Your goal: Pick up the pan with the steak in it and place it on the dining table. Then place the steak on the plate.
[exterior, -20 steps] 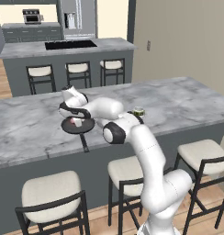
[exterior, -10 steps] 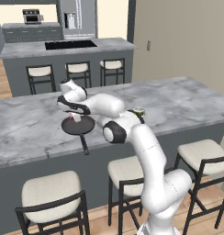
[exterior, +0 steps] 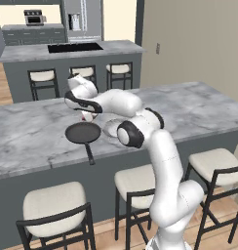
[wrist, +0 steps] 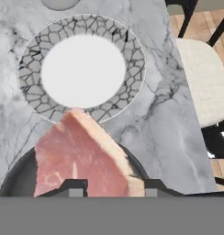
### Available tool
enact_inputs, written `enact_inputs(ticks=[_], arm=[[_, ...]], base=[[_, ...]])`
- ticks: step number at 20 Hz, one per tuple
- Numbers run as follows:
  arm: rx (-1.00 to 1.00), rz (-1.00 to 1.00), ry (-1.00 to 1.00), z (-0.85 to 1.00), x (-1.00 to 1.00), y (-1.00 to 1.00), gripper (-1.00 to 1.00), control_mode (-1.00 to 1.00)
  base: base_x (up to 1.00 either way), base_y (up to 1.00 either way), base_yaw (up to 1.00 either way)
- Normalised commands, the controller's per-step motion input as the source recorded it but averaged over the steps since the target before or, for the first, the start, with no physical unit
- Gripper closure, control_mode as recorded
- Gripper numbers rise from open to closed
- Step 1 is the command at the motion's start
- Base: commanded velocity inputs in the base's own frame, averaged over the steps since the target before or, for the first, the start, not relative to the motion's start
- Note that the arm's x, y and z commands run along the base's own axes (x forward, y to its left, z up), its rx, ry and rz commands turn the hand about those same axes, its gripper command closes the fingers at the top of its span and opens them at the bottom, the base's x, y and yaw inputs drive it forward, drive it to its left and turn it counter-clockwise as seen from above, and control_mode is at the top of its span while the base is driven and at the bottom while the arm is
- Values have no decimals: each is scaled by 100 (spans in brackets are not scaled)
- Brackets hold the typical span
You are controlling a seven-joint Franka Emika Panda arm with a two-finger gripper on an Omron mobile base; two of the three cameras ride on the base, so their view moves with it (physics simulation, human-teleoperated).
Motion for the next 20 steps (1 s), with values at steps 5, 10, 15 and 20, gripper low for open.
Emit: enact_inputs(ticks=[5,10,15,20], arm=[[0,-2,-20,0,-71,-75,100,-100],[3,0,-20,-15,-95,-73,100,-100],[11,0,-26,-8,-74,-60,100,-100],[18,-1,-21,29,-2,-50,100,-100]], base=[[0,0,0],[0,0,0],[0,0,0],[0,0,0]])
